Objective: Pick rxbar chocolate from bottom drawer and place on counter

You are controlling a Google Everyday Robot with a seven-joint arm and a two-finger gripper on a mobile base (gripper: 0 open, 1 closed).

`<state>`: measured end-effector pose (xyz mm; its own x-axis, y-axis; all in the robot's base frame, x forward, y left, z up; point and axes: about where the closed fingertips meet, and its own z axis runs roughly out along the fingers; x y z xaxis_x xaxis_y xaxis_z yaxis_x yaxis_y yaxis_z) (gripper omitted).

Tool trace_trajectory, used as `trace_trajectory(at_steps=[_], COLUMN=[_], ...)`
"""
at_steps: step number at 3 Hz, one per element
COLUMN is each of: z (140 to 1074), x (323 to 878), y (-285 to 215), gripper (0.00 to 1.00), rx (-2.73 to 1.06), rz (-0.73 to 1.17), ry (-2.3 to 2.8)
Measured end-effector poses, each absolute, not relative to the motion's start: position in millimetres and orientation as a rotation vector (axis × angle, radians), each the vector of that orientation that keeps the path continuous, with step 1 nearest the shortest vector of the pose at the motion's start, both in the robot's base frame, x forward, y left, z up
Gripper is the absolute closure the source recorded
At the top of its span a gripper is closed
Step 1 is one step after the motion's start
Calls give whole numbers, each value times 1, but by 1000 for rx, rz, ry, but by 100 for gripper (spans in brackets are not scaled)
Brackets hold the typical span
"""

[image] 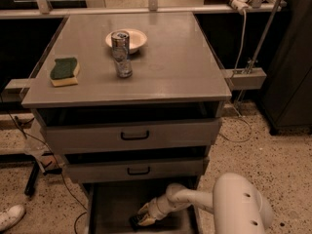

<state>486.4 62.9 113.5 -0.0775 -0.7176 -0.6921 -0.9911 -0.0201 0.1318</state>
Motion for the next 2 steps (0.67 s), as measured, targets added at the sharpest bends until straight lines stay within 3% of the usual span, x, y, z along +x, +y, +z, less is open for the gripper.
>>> trace_trajectory(at_steps=[1,2], z=[113,113], x=[486,486], y=[63,63], gripper=[89,100], rx=[-1778,-1778], rz=[862,862], ry=[1839,1839])
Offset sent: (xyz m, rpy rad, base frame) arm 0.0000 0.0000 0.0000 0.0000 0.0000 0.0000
